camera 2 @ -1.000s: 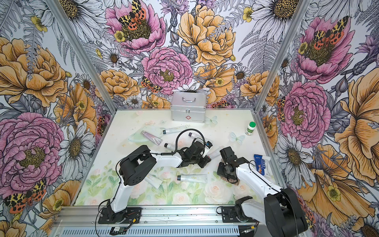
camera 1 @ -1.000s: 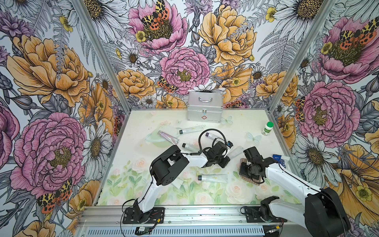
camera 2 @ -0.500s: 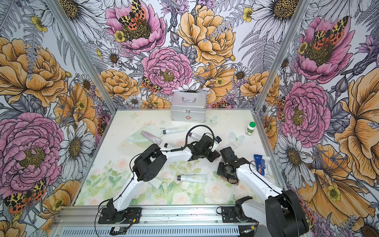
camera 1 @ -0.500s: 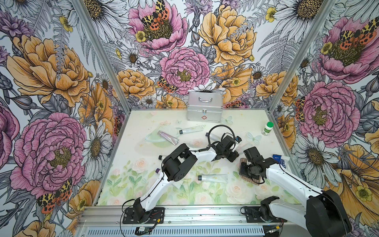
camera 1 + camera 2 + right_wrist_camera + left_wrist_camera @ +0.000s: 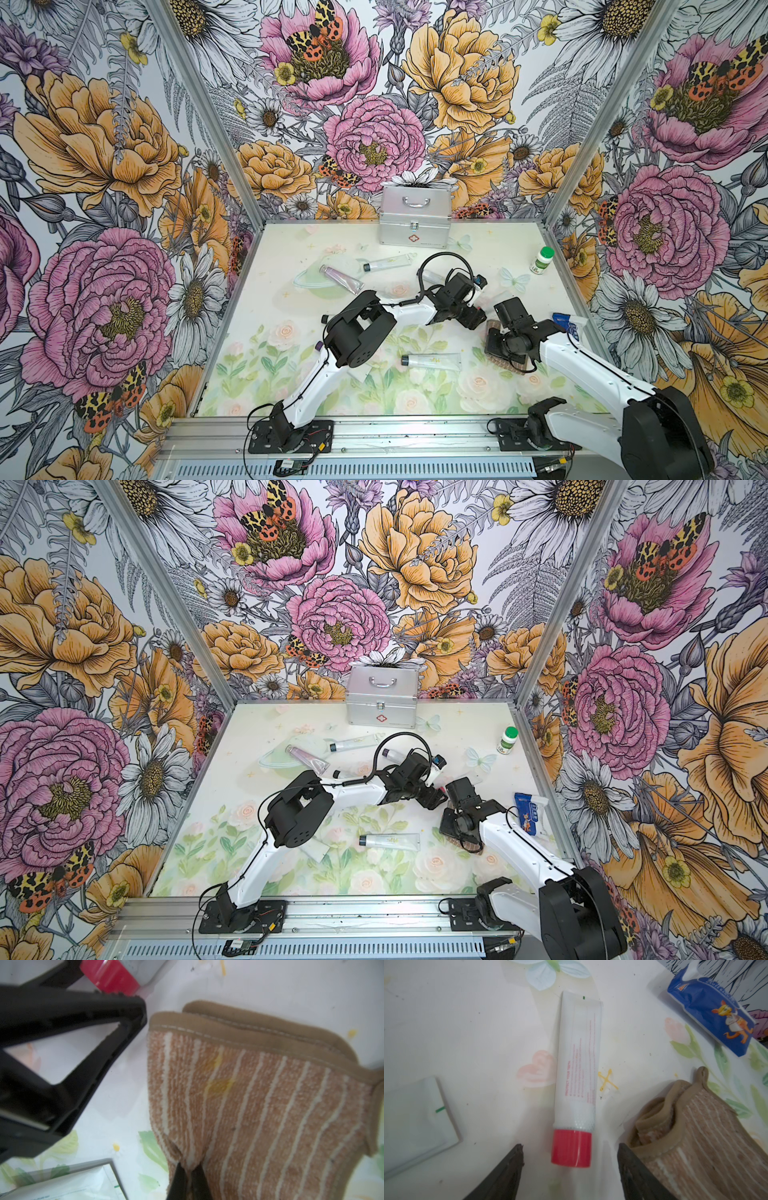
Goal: Wipe the surface of the toothpaste tube
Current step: Move the toothpaste to the center of the board.
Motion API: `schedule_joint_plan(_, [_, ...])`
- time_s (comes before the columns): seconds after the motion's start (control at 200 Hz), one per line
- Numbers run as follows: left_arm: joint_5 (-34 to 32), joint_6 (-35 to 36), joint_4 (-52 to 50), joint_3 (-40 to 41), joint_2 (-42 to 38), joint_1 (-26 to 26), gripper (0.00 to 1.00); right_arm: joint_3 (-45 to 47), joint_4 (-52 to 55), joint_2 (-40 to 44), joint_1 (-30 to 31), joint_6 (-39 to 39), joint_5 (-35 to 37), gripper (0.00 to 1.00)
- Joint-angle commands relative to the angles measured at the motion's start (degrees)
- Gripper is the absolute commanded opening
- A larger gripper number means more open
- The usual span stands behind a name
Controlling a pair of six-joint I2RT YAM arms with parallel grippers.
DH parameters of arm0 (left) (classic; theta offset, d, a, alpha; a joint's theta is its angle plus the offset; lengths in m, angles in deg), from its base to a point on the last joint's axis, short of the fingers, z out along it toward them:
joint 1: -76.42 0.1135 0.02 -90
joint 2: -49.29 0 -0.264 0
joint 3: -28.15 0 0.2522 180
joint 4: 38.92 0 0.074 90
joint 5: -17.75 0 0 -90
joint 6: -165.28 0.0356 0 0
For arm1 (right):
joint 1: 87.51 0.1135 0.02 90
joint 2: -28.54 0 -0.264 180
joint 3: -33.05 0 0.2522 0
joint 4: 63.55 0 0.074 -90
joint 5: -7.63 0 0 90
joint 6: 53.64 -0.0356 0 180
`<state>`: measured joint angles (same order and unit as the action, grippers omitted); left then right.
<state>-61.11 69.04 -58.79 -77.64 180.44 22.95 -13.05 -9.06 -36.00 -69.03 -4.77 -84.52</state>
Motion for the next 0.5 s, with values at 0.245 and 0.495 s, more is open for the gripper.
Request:
schedule_joint_plan(0.245, [-11.76,-4.31,-5.41,23.07,-30.85,5.15,0.79,-4.41,-0.34,-2.22,1.17,2.17,0.7,0.0])
schedule_joint_plan(0.495, [-14.31,-8.77,-7.86,38.3,-45.38,1.32,0.81,-7.2,-0.34,-4.61,2.02,3.58,1.36,0.0])
